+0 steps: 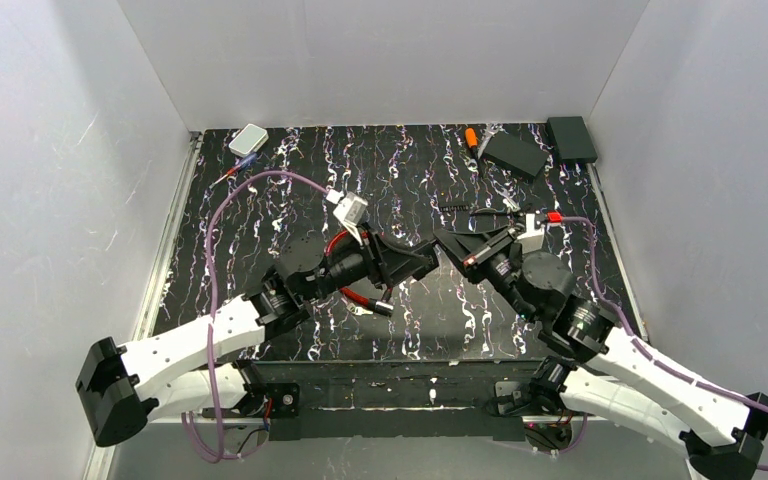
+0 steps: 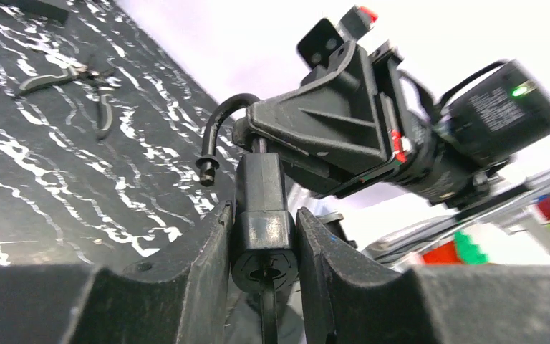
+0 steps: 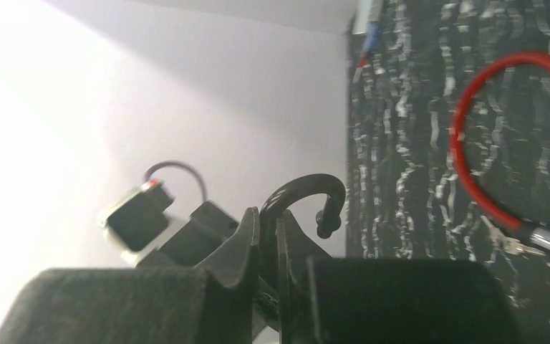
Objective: Unlock with the key
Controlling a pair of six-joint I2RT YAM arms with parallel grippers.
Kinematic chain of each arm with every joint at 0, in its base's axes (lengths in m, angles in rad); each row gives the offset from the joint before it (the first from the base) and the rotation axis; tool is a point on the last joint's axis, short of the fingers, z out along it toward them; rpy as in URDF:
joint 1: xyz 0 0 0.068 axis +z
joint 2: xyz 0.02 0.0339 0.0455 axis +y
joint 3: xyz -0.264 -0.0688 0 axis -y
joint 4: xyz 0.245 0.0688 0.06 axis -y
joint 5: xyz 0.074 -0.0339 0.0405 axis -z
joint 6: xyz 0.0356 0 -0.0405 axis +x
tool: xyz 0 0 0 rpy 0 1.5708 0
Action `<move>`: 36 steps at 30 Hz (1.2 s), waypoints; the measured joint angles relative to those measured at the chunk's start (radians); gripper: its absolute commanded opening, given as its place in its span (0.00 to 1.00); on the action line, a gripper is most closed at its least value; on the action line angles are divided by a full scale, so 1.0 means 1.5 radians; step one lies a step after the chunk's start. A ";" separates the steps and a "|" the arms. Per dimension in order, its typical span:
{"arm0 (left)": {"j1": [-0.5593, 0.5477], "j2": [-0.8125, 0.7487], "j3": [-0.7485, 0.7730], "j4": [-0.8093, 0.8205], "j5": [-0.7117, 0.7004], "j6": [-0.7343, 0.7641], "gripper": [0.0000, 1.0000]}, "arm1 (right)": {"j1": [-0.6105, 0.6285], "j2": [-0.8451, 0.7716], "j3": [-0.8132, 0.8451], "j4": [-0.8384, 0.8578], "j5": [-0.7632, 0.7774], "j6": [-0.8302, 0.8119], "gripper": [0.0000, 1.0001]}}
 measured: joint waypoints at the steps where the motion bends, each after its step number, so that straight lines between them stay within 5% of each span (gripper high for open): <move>1: 0.000 -0.010 0.001 -0.001 0.001 -0.019 0.00 | 0.001 -0.017 -0.020 0.035 -0.010 -0.012 0.05; 4: 0.000 -0.033 0.001 -0.001 0.012 -0.078 0.00 | 0.004 -0.055 -0.066 0.127 -0.041 -0.049 0.18; 10: 0.014 -0.072 0.001 -0.006 0.013 -0.123 0.00 | -0.002 -0.082 -0.092 0.179 -0.047 -0.117 0.77; 14: 0.033 -0.097 0.003 -0.005 0.009 -0.108 0.00 | -0.010 -0.080 -0.051 0.102 -0.025 -0.145 0.86; 20: 0.039 -0.076 0.014 -0.006 0.010 -0.067 0.00 | -0.010 -0.062 0.047 -0.006 -0.018 -0.160 0.90; 31: 0.039 -0.013 0.032 -0.021 0.051 -0.036 0.00 | -0.010 0.021 0.065 -0.055 -0.019 -0.159 0.75; 36: 0.040 -0.011 0.034 -0.022 0.064 -0.032 0.00 | -0.010 0.047 0.065 -0.056 -0.018 -0.152 0.59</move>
